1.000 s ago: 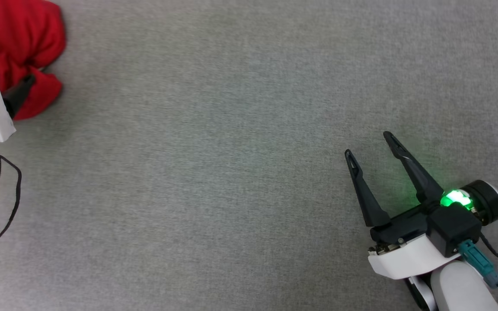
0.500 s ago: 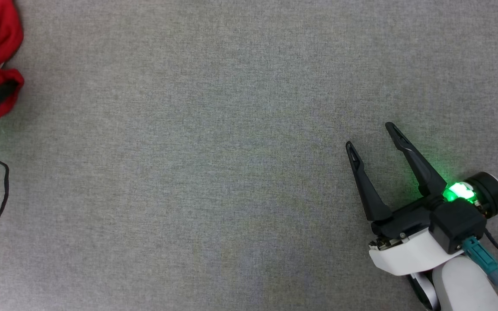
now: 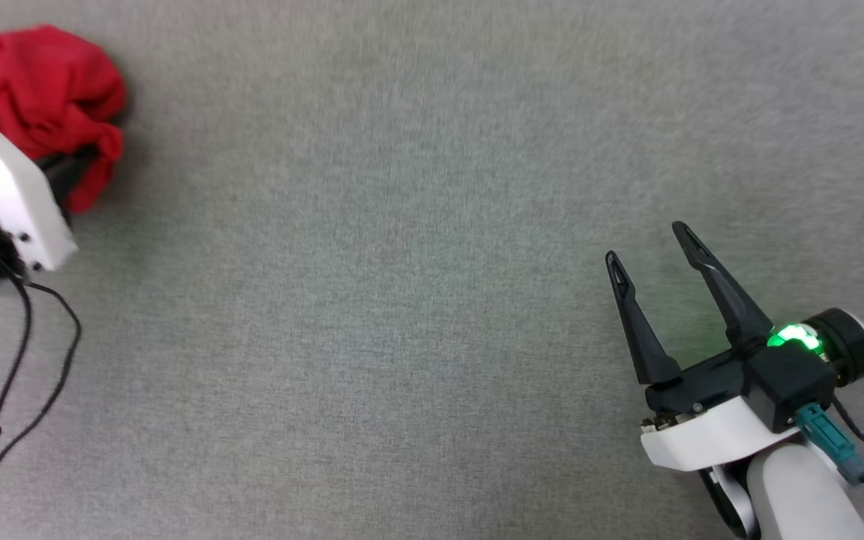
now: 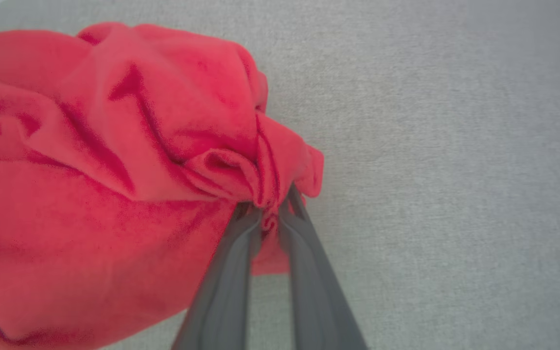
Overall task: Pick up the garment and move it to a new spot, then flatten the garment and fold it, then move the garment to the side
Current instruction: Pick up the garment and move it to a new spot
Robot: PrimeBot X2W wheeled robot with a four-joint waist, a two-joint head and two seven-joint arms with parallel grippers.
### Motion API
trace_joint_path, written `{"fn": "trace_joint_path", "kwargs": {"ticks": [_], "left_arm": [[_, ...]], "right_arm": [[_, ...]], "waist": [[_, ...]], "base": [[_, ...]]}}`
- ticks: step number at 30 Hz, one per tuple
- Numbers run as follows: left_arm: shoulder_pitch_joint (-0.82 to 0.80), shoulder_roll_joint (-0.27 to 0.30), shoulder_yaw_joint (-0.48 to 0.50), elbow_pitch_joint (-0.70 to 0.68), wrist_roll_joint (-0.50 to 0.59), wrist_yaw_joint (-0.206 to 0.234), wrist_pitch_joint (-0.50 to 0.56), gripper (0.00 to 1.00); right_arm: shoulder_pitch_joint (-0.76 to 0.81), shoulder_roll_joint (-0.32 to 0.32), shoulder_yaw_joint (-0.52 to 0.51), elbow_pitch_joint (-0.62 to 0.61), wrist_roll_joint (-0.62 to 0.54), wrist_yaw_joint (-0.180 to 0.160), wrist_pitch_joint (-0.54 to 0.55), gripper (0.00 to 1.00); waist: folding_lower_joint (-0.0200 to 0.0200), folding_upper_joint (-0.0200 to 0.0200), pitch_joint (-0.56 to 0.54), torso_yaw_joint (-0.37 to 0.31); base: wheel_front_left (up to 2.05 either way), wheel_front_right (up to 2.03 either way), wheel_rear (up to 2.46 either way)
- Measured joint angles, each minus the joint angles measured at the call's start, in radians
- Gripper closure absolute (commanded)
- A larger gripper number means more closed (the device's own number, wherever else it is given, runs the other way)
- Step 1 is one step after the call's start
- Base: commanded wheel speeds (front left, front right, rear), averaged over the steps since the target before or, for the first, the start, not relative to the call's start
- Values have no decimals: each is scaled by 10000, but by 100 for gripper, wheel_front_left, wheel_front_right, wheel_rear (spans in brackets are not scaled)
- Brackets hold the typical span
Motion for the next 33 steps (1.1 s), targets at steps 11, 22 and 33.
{"fn": "trace_joint_path", "kwargs": {"ticks": [11,22,33], "left_arm": [[609,-443,-1854,-1588,297,0,-1664,100],[1133,-3313,-3407,-2000,1129,198,-2575,100],[223,-6794,-5076,307,1908,121,-3074,100]], "right_arm": [[476,343,-405,433,113,0,0,0],[895,575,-965,412,127,0,-2,0],[860,732,-1837,132,194,0,0,0]], "waist": [[-1,0,-1598,-436],[-2,0,-2567,-1567],[-2,0,-2577,-2876]], "base": [[0,0,0],[0,0,0],[0,0,0]]}}
